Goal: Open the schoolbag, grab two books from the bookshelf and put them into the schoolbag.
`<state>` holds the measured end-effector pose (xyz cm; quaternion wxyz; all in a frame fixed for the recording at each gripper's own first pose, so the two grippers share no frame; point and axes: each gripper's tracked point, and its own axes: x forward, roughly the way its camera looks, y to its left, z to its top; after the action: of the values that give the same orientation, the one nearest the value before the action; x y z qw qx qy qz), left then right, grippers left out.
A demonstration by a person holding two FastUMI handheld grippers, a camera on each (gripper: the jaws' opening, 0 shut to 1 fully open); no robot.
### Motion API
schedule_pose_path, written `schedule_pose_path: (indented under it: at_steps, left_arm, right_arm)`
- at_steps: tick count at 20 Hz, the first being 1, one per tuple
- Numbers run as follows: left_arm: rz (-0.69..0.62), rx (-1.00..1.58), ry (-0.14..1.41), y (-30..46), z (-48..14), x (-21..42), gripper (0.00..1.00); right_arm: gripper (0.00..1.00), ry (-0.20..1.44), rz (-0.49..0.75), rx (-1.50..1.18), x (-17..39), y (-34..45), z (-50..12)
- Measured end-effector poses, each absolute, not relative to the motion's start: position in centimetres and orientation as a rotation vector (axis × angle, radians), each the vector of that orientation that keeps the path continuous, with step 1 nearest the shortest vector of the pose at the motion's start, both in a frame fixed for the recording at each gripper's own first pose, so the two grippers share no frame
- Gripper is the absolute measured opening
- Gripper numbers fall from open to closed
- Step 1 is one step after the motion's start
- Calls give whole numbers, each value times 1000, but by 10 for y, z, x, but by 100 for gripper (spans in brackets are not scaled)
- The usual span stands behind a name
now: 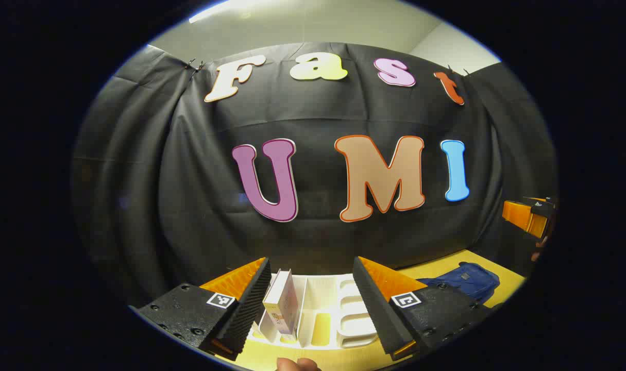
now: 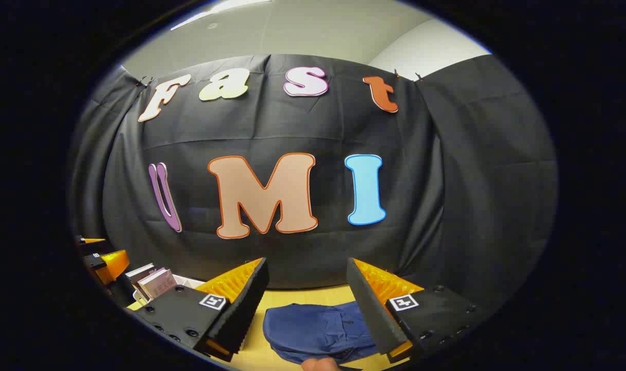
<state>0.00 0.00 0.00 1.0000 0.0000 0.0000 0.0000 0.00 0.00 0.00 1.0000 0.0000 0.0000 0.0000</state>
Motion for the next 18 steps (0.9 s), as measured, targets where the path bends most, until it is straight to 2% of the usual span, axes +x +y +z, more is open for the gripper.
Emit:
schedule_pose_path:
  at_steps: [3,5,9,10,13,14,18]
  left_arm:
    - [14,18,-7,-1,4,1,94]
    - [16,26,-9,-2,3,0,94]
    - [19,30,-9,-2,4,-1,94]
    - [18,32,-8,-3,4,0,94]
    - [20,38,-16,-3,5,-2,94]
    - [22,39,-15,-3,5,-2,94]
    - [21,41,-5,-3,4,-2,94]
  right_arm:
    - [92,-6,23,-3,4,5,1]
    - [98,-8,38,-12,4,7,1]
    - [97,-8,52,-14,2,8,0]
    - [100,-9,53,-12,1,7,1]
    - [98,-6,51,-3,0,4,0]
    - [92,-3,50,-2,0,3,0]
    - [92,-8,50,-10,-4,2,4]
